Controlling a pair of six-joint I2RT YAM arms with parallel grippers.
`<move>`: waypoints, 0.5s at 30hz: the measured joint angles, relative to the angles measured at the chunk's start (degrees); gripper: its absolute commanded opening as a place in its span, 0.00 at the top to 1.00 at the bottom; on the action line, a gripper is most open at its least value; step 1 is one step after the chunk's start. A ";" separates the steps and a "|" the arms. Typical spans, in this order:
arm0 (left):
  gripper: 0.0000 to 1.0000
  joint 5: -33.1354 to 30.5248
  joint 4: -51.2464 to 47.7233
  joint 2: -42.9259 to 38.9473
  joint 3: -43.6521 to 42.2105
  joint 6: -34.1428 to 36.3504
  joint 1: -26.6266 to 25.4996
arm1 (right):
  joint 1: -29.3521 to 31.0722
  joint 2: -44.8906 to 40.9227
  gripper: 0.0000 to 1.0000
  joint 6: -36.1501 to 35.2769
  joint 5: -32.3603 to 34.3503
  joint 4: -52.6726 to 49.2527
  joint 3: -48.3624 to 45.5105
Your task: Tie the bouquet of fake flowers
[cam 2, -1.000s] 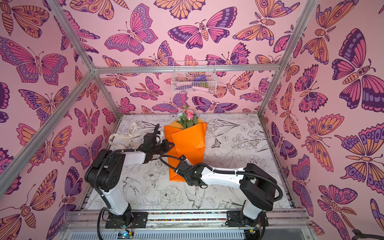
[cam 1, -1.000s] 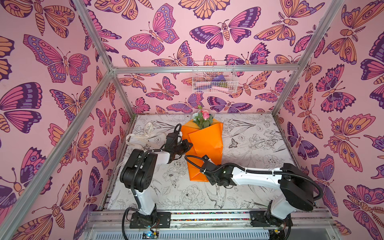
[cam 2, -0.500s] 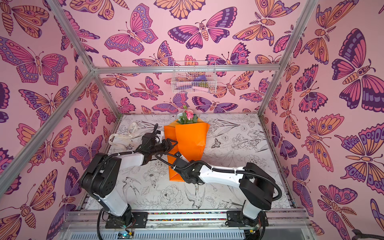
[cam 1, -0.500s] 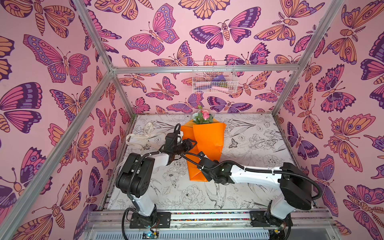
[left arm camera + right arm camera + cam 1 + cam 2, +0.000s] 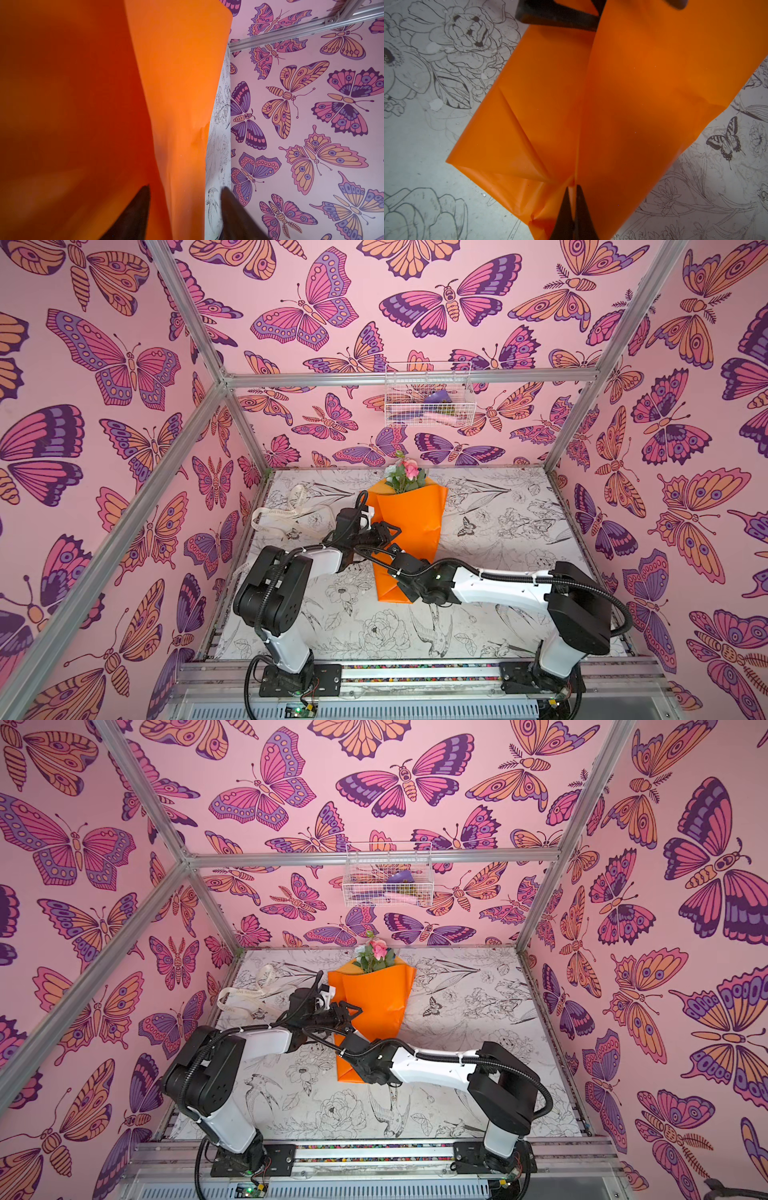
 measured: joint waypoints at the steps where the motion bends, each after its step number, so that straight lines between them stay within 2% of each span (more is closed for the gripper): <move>1: 0.90 0.09 -0.07 0.11 -0.02 0.07 0.00 | 0.00 0.24 0.92 -0.09 -0.17 -0.07 0.31; 2: 0.99 0.07 -0.09 0.28 -0.02 0.28 0.00 | 0.00 0.46 0.86 -0.15 -0.26 -0.07 0.63; 3: 1.00 0.17 -0.13 0.44 0.00 0.57 0.02 | 0.00 0.61 0.80 -0.15 -0.52 -0.09 0.83; 5: 1.00 0.15 -0.70 0.96 0.11 1.79 0.09 | 0.00 0.63 0.69 -0.31 -1.49 -0.26 1.03; 8: 1.00 0.13 -2.43 1.60 0.42 4.39 0.35 | 0.00 0.48 0.59 -0.09 -3.50 -0.44 1.11; 12: 1.00 -0.04 -4.76 2.27 1.25 8.94 0.85 | -0.02 -1.97 0.49 0.61 -7.52 -0.66 0.81; 15: 1.00 -0.02 -5.53 2.47 1.64 10.97 0.94 | -0.02 -7.04 0.42 2.16 -8.94 -0.83 -0.55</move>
